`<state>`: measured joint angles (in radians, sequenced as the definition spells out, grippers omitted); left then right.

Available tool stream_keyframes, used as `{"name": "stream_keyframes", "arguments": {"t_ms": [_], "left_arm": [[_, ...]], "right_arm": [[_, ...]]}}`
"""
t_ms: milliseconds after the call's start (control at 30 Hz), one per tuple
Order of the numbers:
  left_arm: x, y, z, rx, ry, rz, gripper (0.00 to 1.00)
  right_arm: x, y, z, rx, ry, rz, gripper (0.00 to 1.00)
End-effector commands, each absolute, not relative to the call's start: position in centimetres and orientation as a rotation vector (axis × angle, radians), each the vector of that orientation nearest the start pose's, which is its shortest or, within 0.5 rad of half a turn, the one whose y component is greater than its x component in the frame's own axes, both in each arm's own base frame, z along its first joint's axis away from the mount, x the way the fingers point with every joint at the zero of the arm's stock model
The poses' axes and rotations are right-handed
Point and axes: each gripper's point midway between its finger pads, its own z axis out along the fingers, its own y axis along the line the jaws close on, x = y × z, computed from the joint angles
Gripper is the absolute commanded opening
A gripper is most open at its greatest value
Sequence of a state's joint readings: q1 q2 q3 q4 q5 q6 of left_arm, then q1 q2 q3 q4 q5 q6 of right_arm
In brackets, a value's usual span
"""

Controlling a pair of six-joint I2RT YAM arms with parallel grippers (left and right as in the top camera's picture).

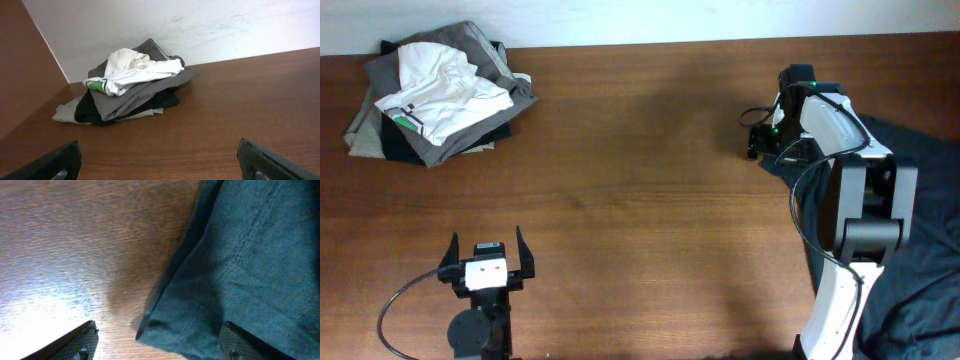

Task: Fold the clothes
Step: 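Reach the right gripper to the far edge of the dark green t-shirt and grasp, then drag the t-shirt leftward toward table center with the right gripper, release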

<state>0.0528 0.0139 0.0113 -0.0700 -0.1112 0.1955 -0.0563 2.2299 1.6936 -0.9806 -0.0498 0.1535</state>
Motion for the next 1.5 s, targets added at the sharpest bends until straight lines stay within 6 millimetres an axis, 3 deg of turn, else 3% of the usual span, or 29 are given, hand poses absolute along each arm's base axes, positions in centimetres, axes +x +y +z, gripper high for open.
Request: {"name": "stream_keyframes", "arguments": {"t_ms": [0, 100, 167, 267, 333, 467, 533, 600, 633, 700, 800, 867, 933, 1000, 1033, 1067, 1100, 1133, 1167, 1233, 1300, 1333, 1367, 1467], "left_arm": [[24.4, 3.2, 15.9, 0.044, 1.648, 0.293, 0.99], [24.4, 3.2, 15.9, 0.044, 1.648, 0.293, 0.99], [24.4, 3.2, 15.9, 0.044, 1.648, 0.293, 0.99], [24.4, 3.2, 15.9, 0.044, 1.648, 0.293, 0.99], [24.4, 3.2, 15.9, 0.044, 1.648, 0.293, 0.99], [24.4, 3.2, 15.9, 0.044, 1.648, 0.293, 0.99], [24.4, 3.2, 15.9, 0.044, 1.648, 0.293, 0.99], [24.4, 3.2, 15.9, 0.044, 1.648, 0.293, 0.99], [24.4, 3.2, 15.9, 0.044, 1.648, 0.293, 0.99], [24.4, 3.2, 15.9, 0.044, 1.648, 0.293, 0.99], [24.4, 3.2, 15.9, 0.044, 1.648, 0.293, 0.99], [24.4, 3.2, 15.9, 0.044, 1.648, 0.293, 0.99], [24.4, 3.3, 15.9, 0.043, 1.648, 0.294, 0.99], [24.4, 3.2, 15.9, 0.044, 1.648, 0.293, 0.99], [24.4, 3.2, 15.9, 0.044, 1.648, 0.293, 0.99], [24.4, 3.2, 15.9, 0.044, 1.648, 0.293, 0.99], [24.4, 3.2, 15.9, 0.044, 1.648, 0.293, 0.99], [24.4, 3.2, 15.9, 0.044, 1.648, 0.293, 0.99], [24.4, 3.2, 15.9, 0.044, 1.648, 0.293, 0.99], [24.4, 3.2, 15.9, 0.044, 1.648, 0.293, 0.99], [24.4, 3.2, 15.9, 0.044, 1.648, 0.293, 0.99], [24.4, 3.2, 15.9, 0.044, 1.648, 0.293, 0.99], [24.4, 3.2, 15.9, 0.044, 1.648, 0.293, 0.99], [24.4, 3.2, 15.9, 0.044, 1.648, 0.293, 0.99]], "right_arm": [[43.3, -1.6, -1.5, 0.338, 3.111, 0.088, 0.73], [43.4, -1.6, -1.7, 0.338, 3.108, 0.089, 0.54], [43.5, -1.4, -1.7, 0.338, 3.107, 0.099, 0.34], [44.7, 0.5, -1.5, 0.314, 3.061, 0.254, 0.07], [45.8, 3.0, -1.1, 0.281, 3.014, 0.369, 0.04], [48.1, 10.3, 0.0, 0.193, 2.9, 0.567, 0.04], [49.3, 17.0, 1.4, 0.127, 2.805, 0.712, 0.04], [49.1, 21.6, 2.3, 0.068, 2.759, 0.801, 0.04], [48.5, 24.4, 2.6, 0.024, 2.744, 0.836, 0.04], [45.4, 31.4, 3.3, -0.156, 2.73, 0.925, 0.04], [38.8, 37.6, 2.8, -0.362, 2.816, 0.965, 0.04], [34.8, 39.6, 2.8, -0.457, 2.889, 1.024, 0.04], [32.6, 41.2, 3.3, -0.55, 2.909, 1.02, 0.04], [31.9, 42.6, 4.8, -0.625, 2.886, 0.99, 0.04], [32.5, 42.5, 5.6, -0.628, 2.874, 0.945, 0.15], [33.9, 41.7, 6.7, -0.636, 2.851, 0.854, 0.52], [35.6, 40.4, 7.9, -0.6, 2.84, 0.748, 0.65], [37.4, 38.9, 9.5, -0.577, 2.819, 0.655, 0.68], [39.5, 37.0, 12.1, -0.55, 2.785, 0.584, 0.82], [42.6, 33.5, 17.0, -0.468, 2.729, 0.53, 0.97], [45.7, 28.0, 22.0, -0.329, 2.674, 0.515, 0.99], [46.6, 25.1, 23.3, -0.256, 2.673, 0.498, 0.99], [47.3, 21.4, 23.8, -0.159, 2.696, 0.47, 0.99], [47.1, 9.4, 22.3, 0.193, 2.837, 0.327, 0.99]]}}
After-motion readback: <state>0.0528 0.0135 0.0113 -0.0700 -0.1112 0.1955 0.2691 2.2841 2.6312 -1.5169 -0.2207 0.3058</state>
